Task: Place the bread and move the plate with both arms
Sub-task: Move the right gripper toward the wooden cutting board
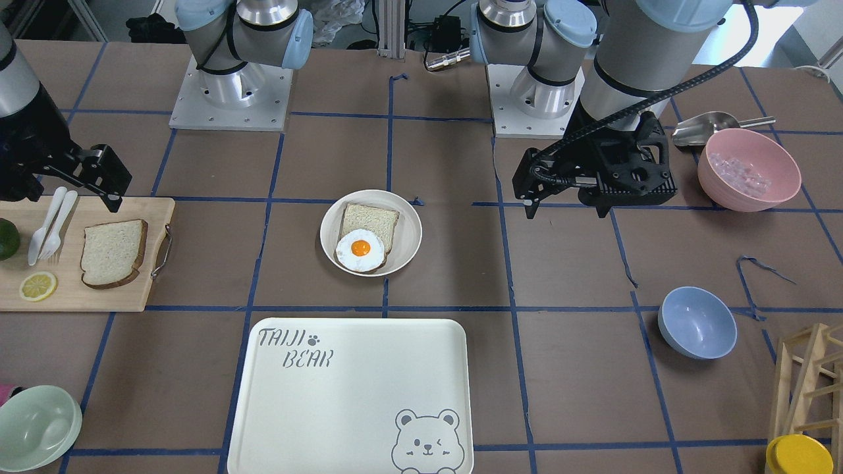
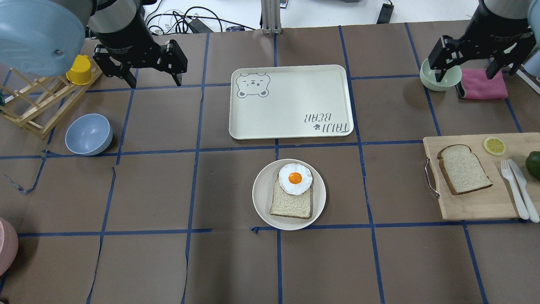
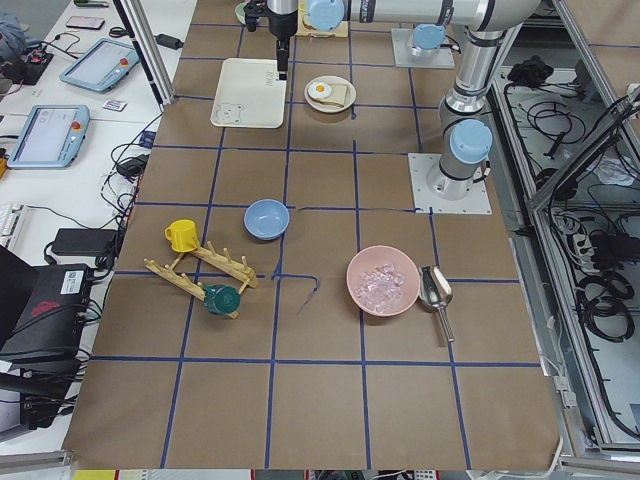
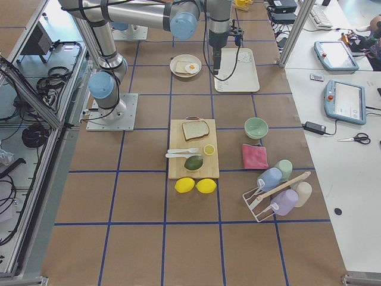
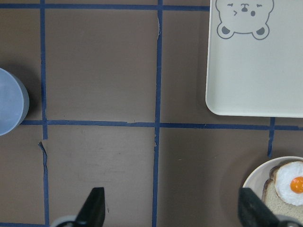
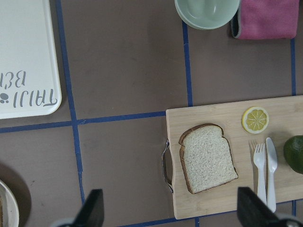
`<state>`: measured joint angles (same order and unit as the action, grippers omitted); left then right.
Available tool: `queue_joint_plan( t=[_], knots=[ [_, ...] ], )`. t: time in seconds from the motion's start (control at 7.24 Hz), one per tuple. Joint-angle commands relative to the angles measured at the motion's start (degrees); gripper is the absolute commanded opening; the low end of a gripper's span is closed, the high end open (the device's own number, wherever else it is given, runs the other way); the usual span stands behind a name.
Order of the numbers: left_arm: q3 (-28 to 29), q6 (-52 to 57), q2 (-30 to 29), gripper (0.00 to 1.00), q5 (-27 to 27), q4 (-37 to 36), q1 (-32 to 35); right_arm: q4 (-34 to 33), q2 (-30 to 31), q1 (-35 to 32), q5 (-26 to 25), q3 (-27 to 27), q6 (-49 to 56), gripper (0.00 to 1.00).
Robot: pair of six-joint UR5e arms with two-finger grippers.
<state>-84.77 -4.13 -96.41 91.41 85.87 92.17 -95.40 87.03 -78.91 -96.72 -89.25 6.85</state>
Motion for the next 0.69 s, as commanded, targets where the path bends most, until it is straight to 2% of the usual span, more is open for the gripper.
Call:
queue_joint_plan(
  t=[0.0, 0.28, 0.55],
  knots=[
    [-0.04, 0.0, 0.08, 1.0, 0.0, 0.0, 0.02, -0.05, 0.07, -0.02, -0.05, 0.13, -0.09, 1.0],
    [0.04, 0.09, 0.0, 1.0, 0.0, 0.0, 0.02, -0.14, -0.11, -0.54, 1.08, 0.3, -1.04, 1.0],
    [0.04, 0.09, 0.08, 1.0, 0.0, 0.0, 0.02, 0.73, 0.51, -4.83, 2.67, 1.7, -1.67, 1.0]
  ],
)
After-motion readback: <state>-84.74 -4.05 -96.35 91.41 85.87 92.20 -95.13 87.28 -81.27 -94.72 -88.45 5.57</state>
